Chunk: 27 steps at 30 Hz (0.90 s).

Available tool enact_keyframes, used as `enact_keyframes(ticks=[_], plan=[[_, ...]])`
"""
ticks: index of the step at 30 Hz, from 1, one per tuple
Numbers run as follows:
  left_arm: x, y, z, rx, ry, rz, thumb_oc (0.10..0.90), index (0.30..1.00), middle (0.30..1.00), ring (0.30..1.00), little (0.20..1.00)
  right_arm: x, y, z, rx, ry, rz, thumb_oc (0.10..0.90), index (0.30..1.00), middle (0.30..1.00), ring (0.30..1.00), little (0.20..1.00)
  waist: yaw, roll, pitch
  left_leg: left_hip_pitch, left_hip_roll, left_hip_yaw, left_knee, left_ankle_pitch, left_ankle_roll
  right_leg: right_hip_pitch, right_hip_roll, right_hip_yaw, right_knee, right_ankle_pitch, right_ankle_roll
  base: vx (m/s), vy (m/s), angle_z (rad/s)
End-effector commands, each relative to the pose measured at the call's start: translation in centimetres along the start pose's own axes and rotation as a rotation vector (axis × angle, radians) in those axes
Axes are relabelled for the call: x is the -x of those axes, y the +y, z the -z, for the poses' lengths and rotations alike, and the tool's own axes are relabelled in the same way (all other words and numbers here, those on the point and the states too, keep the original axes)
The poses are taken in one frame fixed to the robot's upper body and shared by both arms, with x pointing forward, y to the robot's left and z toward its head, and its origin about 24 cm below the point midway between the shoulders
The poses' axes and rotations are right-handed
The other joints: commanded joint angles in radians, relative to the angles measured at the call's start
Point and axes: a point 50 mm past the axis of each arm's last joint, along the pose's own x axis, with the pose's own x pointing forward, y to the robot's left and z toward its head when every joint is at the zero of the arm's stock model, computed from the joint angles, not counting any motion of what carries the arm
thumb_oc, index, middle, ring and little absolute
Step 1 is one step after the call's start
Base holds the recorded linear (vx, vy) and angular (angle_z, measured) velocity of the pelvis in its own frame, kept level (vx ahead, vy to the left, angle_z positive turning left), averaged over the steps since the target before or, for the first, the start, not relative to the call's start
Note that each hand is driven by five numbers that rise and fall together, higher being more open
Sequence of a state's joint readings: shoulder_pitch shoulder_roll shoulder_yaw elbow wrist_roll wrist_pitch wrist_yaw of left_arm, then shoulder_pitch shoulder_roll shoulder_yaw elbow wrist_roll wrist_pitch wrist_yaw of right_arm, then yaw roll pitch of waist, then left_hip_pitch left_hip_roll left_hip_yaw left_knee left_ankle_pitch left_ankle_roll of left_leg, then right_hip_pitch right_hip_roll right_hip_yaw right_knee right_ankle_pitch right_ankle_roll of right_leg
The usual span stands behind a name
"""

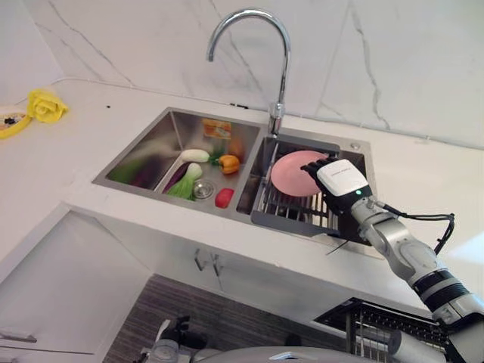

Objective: Place the dishes in the dishwasher.

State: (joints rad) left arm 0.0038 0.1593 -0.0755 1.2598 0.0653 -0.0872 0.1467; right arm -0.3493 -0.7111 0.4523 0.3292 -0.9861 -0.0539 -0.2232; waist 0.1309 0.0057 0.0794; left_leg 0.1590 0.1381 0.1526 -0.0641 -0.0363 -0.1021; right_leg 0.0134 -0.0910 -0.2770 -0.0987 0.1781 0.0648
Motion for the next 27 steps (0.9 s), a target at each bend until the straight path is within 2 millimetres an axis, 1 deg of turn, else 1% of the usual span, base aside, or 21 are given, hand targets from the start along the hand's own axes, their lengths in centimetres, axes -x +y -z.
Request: enact_keyframes(ticks=[1,4,5,6,7,8,9,10,18,19,20,21,22,23,24,25,26,27], plan=[[0.5,0.4,2.8,-0.101,0.09,-0.001,0.8,0.9,0.9,0.9,0.9,-3.0,-3.4,1.0,0.109,0.041,0.151,0.8,0.9,0.9,0.9,0.9,0.028,-0.071,-0.002,-0.078,0.034,-0.037,-0.023,0.073,-0.047,0.152,-0.134,-0.005,0.014,-0.148,0.14,0.01,0.0,0.04],[0.5,0.4,2.8,-0.099,0.088,-0.004,0.8,0.9,0.9,0.9,0.9,-3.4,-2.9,0.9,0.129,0.039,0.133,0.8,0.9,0.9,0.9,0.9,0.033,-0.072,-0.001,-0.08,0.032,-0.038,-0.023,0.073,-0.048,0.153,-0.133,-0.008,0.012,-0.149,0.14,0.01,0.004,0.04],[0.4,0.2,2.3,-0.095,0.063,-0.005,0.8,0.9,0.9,0.9,0.9,-3.6,-2.4,0.9,0.151,0.046,0.117,0.8,0.9,0.9,0.9,0.9,0.038,-0.07,0.001,-0.083,0.031,-0.04,-0.023,0.073,-0.047,0.152,-0.134,-0.01,0.012,-0.148,0.141,0.0,0.0,0.0],[0.4,0.2,2.3,-0.095,0.063,-0.005,0.8,0.9,0.9,0.9,0.9,-3.6,-2.4,0.9,0.151,0.046,0.117,0.8,0.9,0.9,0.9,0.9,0.038,-0.07,0.001,-0.083,0.031,-0.04,-0.023,0.073,-0.047,0.152,-0.134,-0.01,0.012,-0.148,0.141,0.01,0.003,0.04],[0.4,0.2,2.4,-0.099,0.065,-0.004,0.8,0.9,0.9,0.9,0.9,-3.8,-1.7,1.2,0.169,0.066,0.097,0.505,0.458,0.458,0.458,0.458,0.045,-0.069,0.003,-0.087,0.031,-0.044,-0.023,0.074,-0.048,0.15,-0.136,-0.013,0.012,-0.147,0.141,0.01,0.004,0.04],[0.5,0.1,2.4,-0.1,0.064,-0.004,0.8,0.9,0.9,0.9,0.9,-3.8,-1.6,1.3,0.172,0.077,0.097,0.4,0.3,0.3,0.3,0.3,0.047,-0.069,0.004,-0.088,0.03,-0.046,-0.023,0.075,-0.048,0.15,-0.137,-0.015,0.012,-0.146,0.142,0.01,0.004,0.05],[0.5,0.2,2.5,-0.104,0.066,-0.006,0.8,0.9,0.9,0.9,0.9,-3.8,-1.1,1.4,0.189,0.081,0.071,0.4,0.3,0.3,0.3,0.3,0.051,-0.07,0.004,-0.09,0.029,-0.048,-0.023,0.075,-0.048,0.149,-0.136,-0.017,0.012,-0.146,0.141,0.01,0.003,0.12],[0.5,0.2,2.5,-0.106,0.066,-0.006,0.8,0.9,0.9,0.9,0.9,-4.0,-1.0,1.4,0.212,0.079,0.06,0.4,0.3,0.3,0.3,0.3,0.053,-0.071,0.004,-0.092,0.029,-0.051,-0.023,0.075,-0.048,0.149,-0.137,-0.019,0.012,-0.145,0.142,0.01,0.003,0.17],[0.5,0.3,2.5,-0.108,0.068,-0.018,0.8,0.9,0.9,0.9,0.9,-3.8,-2.1,2.3,0.235,0.123,0.144,0.4,0.3,0.3,0.3,0.3,0.053,-0.069,0.001,-0.094,0.028,-0.059,-0.023,0.075,-0.048,0.154,-0.142,-0.028,0.011,-0.145,0.143,0.01,0.004,0.04],[0.4,0.3,2.4,-0.105,0.063,-0.024,0.8,0.9,0.9,0.9,0.9,-3.6,-3.7,2.7,0.238,0.127,0.225,0.4,0.3,0.3,0.3,0.3,0.049,-0.067,-0.001,-0.092,0.028,-0.056,-0.023,0.074,-0.048,0.155,-0.143,-0.028,0.011,-0.145,0.144,0.0,0.0,0.0],[0.5,0.3,2.4,-0.103,0.063,-0.026,0.8,0.9,0.9,0.9,0.9,-3.4,-4.6,2.9,0.235,0.133,0.279,0.4,0.3,0.3,0.3,0.3,0.044,-0.065,-0.001,-0.091,0.027,-0.055,-0.023,0.074,-0.049,0.155,-0.143,-0.028,0.011,-0.146,0.145,0.0,-0.001,0.04],[0.4,0.4,2.4,-0.11,0.061,-0.032,0.8,0.9,0.9,0.9,0.9,-2.8,-5.6,3.4,0.234,0.146,0.344,0.4,0.3,0.3,0.3,0.3,0.04,-0.063,-0.002,-0.09,0.027,-0.055,-0.023,0.074,-0.049,0.155,-0.143,-0.027,0.012,-0.147,0.144,0.0,-0.002,0.04],[0.4,0.4,2.4,-0.112,0.061,-0.032,0.8,0.9,0.9,0.9,0.9,-2.7,-5.6,3.4,0.234,0.148,0.343,0.4,0.3,0.3,0.3,0.3,0.041,-0.063,-0.002,-0.09,0.027,-0.056,-0.023,0.074,-0.049,0.156,-0.143,-0.028,0.012,-0.148,0.144,-0.01,-0.014,0.06],[0.4,0.5,2.3,-0.118,0.059,-0.039,0.8,0.9,0.9,0.9,0.9,-2.1,-7.8,3.8,0.231,0.15,0.449,0.4,0.3,0.3,0.3,0.3,0.032,-0.06,-0.002,-0.09,0.028,-0.055,-0.023,0.076,-0.051,0.155,-0.143,-0.027,0.012,-0.149,0.143,0.0,0.0,0.0],[0.4,0.5,2.3,-0.121,0.058,-0.038,0.8,0.9,0.9,0.9,0.9,-2.0,-7.8,3.9,0.231,0.153,0.448,0.4,0.3,0.3,0.3,0.3,0.034,-0.06,-0.002,-0.09,0.028,-0.055,-0.023,0.076,-0.051,0.156,-0.142,-0.027,0.012,-0.149,0.143,0.0,0.0,0.0],[0.4,0.5,2.3,-0.122,0.055,-0.038,0.8,0.9,0.9,0.9,0.9,-1.4,-8.5,4.1,0.231,0.157,0.483,0.4,0.3,0.3,0.3,0.3,0.029,-0.057,-0.002,-0.09,0.028,-0.054,-0.023,0.077,-0.052,0.156,-0.142,-0.028,0.012,-0.149,0.143,0.0,0.0,0.0],[0.4,0.5,2.3,-0.122,0.055,-0.038,0.8,0.9,0.9,0.9,0.9,-1.4,-8.5,4.1,0.231,0.157,0.483,0.4,0.3,0.3,0.3,0.3,0.029,-0.057,-0.002,-0.09,0.028,-0.054,-0.023,0.077,-0.052,0.156,-0.142,-0.028,0.012,-0.149,0.143,0.0,0.0,0.0],[0.4,0.6,2.2,-0.131,0.048,-0.041,0.8,0.9,0.9,0.9,0.9,-0.3,-10.1,4.3,0.217,0.162,0.575,0.4,0.3,0.3,0.3,0.3,0.021,-0.052,-0.002,-0.09,0.029,-0.052,-0.023,0.079,-0.055,0.159,-0.143,-0.031,0.012,-0.151,0.143,0.0,0.0,0.0]])
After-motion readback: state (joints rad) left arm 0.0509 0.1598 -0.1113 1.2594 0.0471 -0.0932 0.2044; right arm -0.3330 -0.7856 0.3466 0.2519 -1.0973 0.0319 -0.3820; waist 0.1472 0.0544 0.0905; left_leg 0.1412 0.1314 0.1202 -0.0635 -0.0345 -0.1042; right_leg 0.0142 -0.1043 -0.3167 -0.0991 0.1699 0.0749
